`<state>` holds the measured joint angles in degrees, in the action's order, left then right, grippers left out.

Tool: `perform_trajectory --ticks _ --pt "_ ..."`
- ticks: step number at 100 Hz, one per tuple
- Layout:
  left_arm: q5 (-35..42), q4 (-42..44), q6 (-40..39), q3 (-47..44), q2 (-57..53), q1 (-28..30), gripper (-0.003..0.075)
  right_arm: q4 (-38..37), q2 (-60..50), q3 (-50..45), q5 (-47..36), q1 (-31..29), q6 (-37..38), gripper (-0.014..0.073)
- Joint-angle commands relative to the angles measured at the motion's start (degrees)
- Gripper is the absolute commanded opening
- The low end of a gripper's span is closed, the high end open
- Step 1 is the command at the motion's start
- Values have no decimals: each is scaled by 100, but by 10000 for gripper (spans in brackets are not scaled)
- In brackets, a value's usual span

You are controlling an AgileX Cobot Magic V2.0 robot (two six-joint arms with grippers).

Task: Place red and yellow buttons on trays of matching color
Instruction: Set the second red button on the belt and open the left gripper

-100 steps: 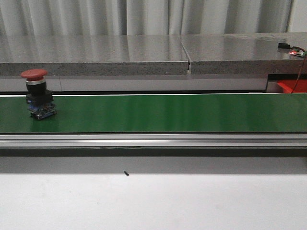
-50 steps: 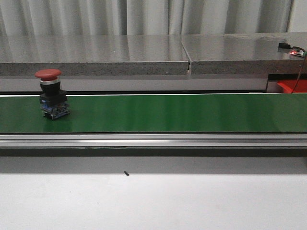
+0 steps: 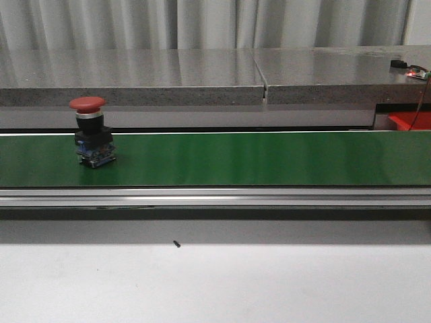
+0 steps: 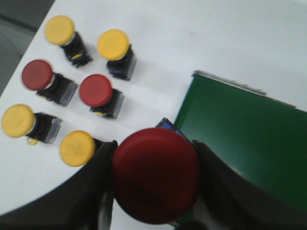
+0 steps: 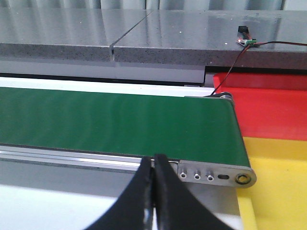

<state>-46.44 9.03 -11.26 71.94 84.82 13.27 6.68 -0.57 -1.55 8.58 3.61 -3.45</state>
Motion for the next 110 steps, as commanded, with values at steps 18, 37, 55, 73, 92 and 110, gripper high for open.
perform_trajectory --ticks 18,37,55,73,92,110 --pt "150 -135 132 256 -31 -283 -20 8 -114 92 -478 8 -13 -68" --pt "150 -903 695 256 339 -283 -20 8 -114 92 -478 8 -13 -68" --pt "165 -1112 827 266 630 -283 -20 8 -114 92 -478 8 -13 -68" --pt "129 -1125 827 278 897 -283 -20 8 -114 92 -478 8 -13 -68" --pt "88 -1125 827 278 963 -283 -17 8 -114 92 -478 8 -13 -68" --pt "24 -1235 996 290 963 -283 166 8 -114 92 -478 8 -13 -68"
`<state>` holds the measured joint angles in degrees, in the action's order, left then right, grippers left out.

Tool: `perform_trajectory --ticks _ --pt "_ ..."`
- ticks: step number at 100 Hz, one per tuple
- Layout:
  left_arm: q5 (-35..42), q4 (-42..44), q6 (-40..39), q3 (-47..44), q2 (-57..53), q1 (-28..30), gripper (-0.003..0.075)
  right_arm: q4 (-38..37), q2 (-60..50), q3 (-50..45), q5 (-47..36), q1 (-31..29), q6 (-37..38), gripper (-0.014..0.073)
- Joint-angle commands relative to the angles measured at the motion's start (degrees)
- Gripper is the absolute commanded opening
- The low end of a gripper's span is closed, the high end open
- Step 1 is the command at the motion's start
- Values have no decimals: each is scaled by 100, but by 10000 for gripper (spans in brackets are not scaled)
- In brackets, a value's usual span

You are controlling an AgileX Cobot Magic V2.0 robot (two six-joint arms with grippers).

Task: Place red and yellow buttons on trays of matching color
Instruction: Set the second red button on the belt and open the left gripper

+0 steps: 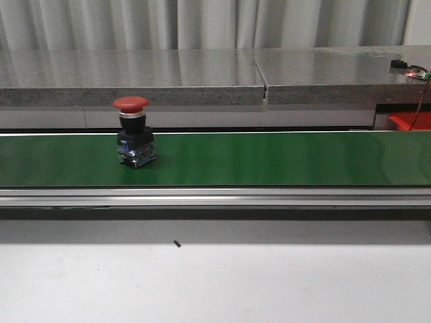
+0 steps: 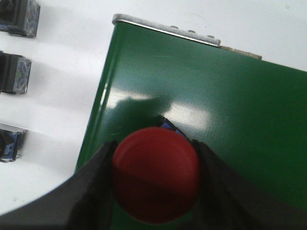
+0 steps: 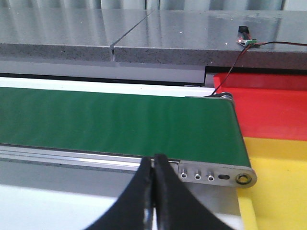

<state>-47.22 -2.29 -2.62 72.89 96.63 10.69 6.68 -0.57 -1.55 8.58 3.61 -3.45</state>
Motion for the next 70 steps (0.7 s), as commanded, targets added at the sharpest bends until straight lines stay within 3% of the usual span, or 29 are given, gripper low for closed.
perform_trajectory --ticks 1,18,27,70 --pt "102 -103 157 195 -218 -26 193 8 -114 92 -478 8 -13 -68" --pt "92 -258 262 195 -218 -26 563 8 -114 92 -478 8 -13 -68" --pt "55 -258 262 195 -239 -26 673 8 -114 92 -478 8 -13 -68" --pt "350 -282 518 207 -1371 -408 671 8 -114 92 -478 8 -13 -68"
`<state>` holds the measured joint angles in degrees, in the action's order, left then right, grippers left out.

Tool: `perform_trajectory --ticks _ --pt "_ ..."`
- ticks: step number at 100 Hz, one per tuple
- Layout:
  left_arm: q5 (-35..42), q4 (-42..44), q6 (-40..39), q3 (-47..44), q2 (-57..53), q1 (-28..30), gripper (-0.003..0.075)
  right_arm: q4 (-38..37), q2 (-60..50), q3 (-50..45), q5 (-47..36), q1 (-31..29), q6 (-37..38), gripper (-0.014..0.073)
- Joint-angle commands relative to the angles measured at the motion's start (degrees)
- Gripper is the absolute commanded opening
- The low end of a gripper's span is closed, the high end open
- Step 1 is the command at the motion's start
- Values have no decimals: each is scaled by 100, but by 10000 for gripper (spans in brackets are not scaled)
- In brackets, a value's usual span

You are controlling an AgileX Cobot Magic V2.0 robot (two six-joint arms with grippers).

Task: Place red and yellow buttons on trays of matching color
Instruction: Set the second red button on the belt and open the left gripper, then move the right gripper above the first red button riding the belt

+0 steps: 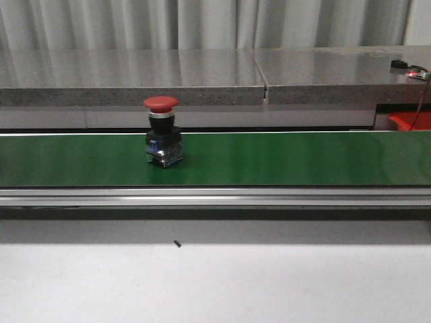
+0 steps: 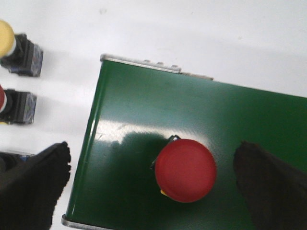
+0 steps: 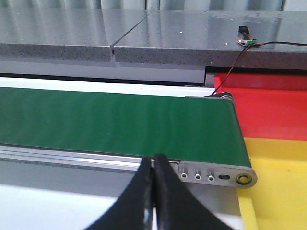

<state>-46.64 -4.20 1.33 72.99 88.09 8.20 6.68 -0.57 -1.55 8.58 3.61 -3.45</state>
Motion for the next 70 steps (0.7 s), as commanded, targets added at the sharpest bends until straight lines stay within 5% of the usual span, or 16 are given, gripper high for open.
perform_trajectory --ticks 1,30,70 --pt "292 -91 142 197 -542 -174 671 8 -114 92 -478 8 -13 -68" --pt "812 65 173 -309 -1887 -862 671 8 -114 92 -478 8 -13 -68" --pt "1652 1 162 -2788 -4647 -929 671 8 -114 92 -478 8 -13 -68"
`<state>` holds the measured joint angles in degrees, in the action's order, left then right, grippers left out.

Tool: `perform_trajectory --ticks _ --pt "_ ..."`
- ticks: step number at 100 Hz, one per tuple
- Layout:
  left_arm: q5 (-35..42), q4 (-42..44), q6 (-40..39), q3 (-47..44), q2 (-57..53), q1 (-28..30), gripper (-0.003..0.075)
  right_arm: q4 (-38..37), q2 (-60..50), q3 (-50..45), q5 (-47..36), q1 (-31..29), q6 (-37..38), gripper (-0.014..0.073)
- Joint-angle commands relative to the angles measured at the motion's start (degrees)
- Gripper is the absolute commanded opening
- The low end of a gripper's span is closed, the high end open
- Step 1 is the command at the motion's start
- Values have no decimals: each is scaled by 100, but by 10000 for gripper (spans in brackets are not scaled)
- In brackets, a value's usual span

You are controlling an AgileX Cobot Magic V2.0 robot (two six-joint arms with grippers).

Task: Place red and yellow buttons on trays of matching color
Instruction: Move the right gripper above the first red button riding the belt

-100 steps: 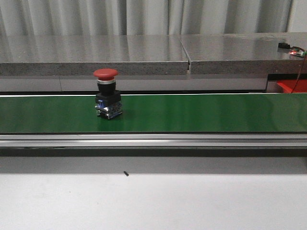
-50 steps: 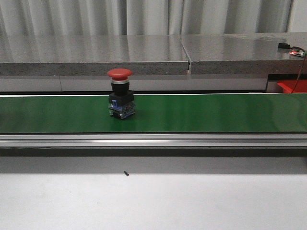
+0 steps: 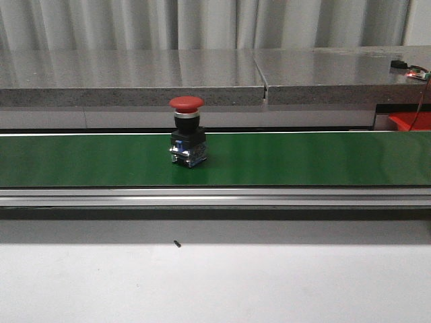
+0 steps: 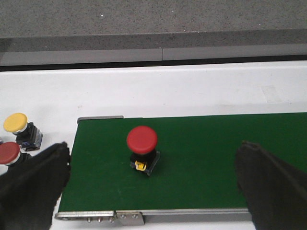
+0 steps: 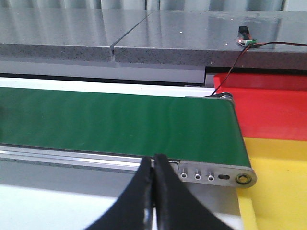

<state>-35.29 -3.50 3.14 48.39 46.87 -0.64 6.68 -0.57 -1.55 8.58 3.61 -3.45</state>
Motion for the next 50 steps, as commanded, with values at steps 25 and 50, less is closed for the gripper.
perform_trajectory --ticks 25,50 --pt "541 -283 -19 -1578 -2007 -45 671 8 -114 92 -478 8 -13 -68" --pt "521 -293 -19 -2080 -2867 -45 504 8 -114 92 -520 8 -13 -68"
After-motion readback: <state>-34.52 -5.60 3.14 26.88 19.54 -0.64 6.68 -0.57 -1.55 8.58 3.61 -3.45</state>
